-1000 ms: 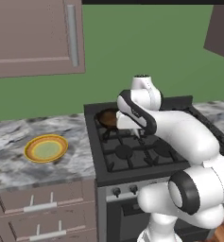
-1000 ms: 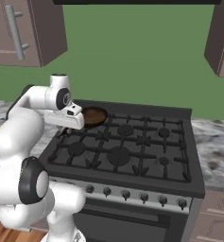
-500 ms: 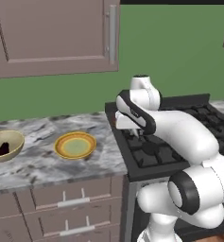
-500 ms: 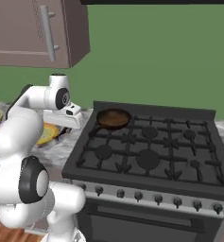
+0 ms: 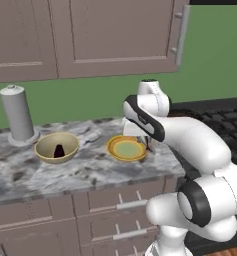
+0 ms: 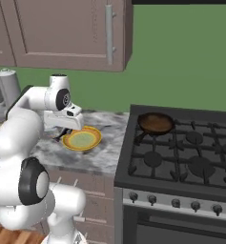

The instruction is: Place the fish on the plate and place the eggplant on the same plate.

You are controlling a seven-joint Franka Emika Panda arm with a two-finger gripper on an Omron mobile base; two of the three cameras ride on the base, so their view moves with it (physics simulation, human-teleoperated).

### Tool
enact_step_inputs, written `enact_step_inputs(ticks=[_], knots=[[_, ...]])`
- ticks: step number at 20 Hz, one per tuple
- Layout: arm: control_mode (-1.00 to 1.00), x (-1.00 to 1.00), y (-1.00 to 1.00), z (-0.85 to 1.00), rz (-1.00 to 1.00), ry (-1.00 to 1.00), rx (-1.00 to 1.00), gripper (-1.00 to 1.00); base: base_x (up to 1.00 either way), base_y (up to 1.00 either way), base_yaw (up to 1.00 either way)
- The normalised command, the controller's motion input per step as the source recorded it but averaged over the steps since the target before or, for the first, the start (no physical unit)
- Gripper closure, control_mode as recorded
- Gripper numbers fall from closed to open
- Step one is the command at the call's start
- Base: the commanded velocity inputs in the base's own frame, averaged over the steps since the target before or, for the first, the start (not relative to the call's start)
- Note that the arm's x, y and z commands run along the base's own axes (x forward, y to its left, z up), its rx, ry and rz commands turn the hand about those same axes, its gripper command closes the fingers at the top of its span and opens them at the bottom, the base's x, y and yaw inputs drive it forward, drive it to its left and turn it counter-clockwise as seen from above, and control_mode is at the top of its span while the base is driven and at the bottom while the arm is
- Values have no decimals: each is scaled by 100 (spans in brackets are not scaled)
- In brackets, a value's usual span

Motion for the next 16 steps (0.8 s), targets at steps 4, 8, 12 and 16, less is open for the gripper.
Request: enact_step_inputs(ticks=[4, 8, 12, 16], knots=[[100, 0, 0, 0, 0, 0, 0, 100, 13, 63, 0], [100, 0, 0, 0, 0, 0, 0, 100, 35, 50, 0], [100, 0, 0, 0, 0, 0, 0, 100, 46, 44, -1], [100, 0, 0, 0, 0, 0, 0, 100, 37, 22, 0]])
